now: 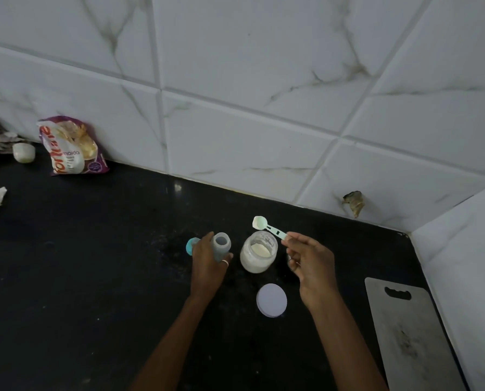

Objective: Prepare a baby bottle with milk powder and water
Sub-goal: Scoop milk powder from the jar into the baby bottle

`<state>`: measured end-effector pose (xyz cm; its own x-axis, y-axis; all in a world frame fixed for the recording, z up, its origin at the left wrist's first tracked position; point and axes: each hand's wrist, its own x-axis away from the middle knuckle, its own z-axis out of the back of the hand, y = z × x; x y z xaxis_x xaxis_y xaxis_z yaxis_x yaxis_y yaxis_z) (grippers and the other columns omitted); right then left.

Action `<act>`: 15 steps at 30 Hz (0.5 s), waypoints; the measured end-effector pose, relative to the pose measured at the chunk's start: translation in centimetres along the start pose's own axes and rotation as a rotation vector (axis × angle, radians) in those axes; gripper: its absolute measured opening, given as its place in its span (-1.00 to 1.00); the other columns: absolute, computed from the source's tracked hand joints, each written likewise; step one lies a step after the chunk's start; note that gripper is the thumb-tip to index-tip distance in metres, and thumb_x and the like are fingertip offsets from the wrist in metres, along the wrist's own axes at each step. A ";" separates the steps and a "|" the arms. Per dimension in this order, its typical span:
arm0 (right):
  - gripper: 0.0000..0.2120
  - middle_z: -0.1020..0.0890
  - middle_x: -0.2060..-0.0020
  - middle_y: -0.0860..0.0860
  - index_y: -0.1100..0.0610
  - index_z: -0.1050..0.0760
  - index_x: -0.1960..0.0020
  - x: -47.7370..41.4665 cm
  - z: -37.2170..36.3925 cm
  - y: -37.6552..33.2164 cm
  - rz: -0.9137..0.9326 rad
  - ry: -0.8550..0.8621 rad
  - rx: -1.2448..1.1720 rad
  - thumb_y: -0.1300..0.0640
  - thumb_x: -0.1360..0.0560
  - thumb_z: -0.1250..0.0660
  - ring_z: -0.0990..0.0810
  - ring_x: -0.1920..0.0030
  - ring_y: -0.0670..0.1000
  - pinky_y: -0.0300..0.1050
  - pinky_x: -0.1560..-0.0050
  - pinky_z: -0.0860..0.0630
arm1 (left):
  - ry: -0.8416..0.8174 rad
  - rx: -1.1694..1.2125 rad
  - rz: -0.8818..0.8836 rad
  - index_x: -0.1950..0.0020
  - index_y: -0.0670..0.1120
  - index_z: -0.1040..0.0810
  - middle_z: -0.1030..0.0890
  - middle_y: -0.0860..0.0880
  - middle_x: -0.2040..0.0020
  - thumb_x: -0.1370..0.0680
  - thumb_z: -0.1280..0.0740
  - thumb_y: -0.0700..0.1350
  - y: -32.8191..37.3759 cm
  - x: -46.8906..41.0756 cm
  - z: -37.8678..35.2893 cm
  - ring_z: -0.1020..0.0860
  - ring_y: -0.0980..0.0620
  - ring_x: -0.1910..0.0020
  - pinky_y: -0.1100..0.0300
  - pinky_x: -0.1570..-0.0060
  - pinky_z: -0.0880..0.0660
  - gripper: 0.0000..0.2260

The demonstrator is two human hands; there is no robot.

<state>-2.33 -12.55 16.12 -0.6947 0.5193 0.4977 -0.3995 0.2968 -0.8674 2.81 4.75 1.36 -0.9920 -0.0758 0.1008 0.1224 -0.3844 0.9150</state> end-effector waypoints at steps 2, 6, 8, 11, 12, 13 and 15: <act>-0.86 -0.69 0.26 0.05 0.18 -0.72 -0.03 0.5 -0.1 -0.5 0.003 -0.002 -0.011 0.33 -0.51 -0.45 -0.55 0.29 -0.09 -0.18 0.24 -0.49 | -0.006 -0.019 -0.062 -0.18 -0.02 -0.54 -0.63 0.05 -0.06 -0.44 -0.54 -0.29 0.1 -0.1 0.3 -0.62 0.05 -0.07 -0.08 -0.08 -0.63 -0.62; -0.86 -0.70 0.28 0.03 0.16 -0.73 0.03 2.0 -0.5 -2.6 0.041 -0.020 -0.033 0.34 -0.48 -0.47 -0.56 0.31 -0.11 -0.20 0.27 -0.48 | 0.031 0.054 -0.139 -0.21 -0.01 -0.57 -0.61 0.07 -0.13 -0.45 -0.58 -0.20 3.2 0.3 1.8 -0.61 0.09 -0.11 0.29 -0.08 -0.56 -0.61; -0.86 -0.70 0.29 0.02 0.17 -0.73 0.05 3.0 -0.9 -4.2 0.079 -0.044 -0.054 0.35 -0.45 -0.49 -0.56 0.32 -0.11 -0.20 0.28 -0.47 | 0.044 0.080 -0.174 -0.25 0.01 -0.56 -0.57 0.07 -0.18 -0.43 -0.61 -0.14 5.7 0.2 3.2 -0.58 0.13 -0.12 0.39 -0.05 -0.51 -0.56; -0.86 -0.68 0.29 0.04 0.19 -0.72 0.07 4.7 -1.5 -7.4 0.146 -0.091 -0.092 0.37 -0.43 -0.49 -0.56 0.31 -0.09 -0.20 0.28 -0.46 | 0.061 0.077 -0.290 -0.25 0.04 -0.56 -0.57 0.06 -0.19 -0.41 -0.62 -0.09 10.3 -0.3 5.8 -0.58 0.11 -0.13 0.25 -0.08 -0.52 -0.54; -0.87 -0.68 0.27 0.06 0.19 -0.72 0.08 5.4 -1.7 -8.6 0.171 -0.107 -0.097 0.37 -0.43 -0.48 -0.55 0.30 -0.08 -0.20 0.28 -0.46 | 0.071 0.068 -0.323 -0.27 0.02 -0.57 -0.58 0.06 -0.18 -0.40 -0.63 -0.08 11.9 -0.3 6.7 -0.57 0.10 -0.13 0.25 -0.09 -0.50 -0.53; -0.88 -0.68 0.26 0.09 0.19 -0.72 0.09 6.0 -1.9 -9.8 0.198 -0.122 -0.100 0.37 -0.44 -0.48 -0.55 0.29 -0.07 -0.19 0.28 -0.47 | 0.083 0.059 -0.346 -0.28 -0.01 -0.58 -0.59 0.05 -0.19 -0.40 -0.63 -0.08 13.2 -0.4 7.5 -0.57 0.09 -0.14 0.24 -0.10 -0.49 -0.51; -0.88 -0.68 0.24 0.11 0.20 -0.72 0.12 7.3 -2.1 -12.2 0.261 -0.153 -0.117 0.37 -0.44 -0.47 -0.56 0.30 -0.07 -0.19 0.29 -0.47 | 0.107 0.041 -0.387 -0.31 -0.03 -0.57 -0.60 0.03 -0.21 -0.40 -0.63 -0.08 15.8 -0.2 9.1 -0.56 0.08 -0.15 0.19 -0.14 -0.50 -0.48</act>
<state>-1.32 -10.71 30.29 -0.8499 0.4663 0.2454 -0.1311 0.2639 -0.9556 4.68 7.04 19.30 -0.9554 -0.0293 -0.2938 -0.2633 -0.3662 0.8925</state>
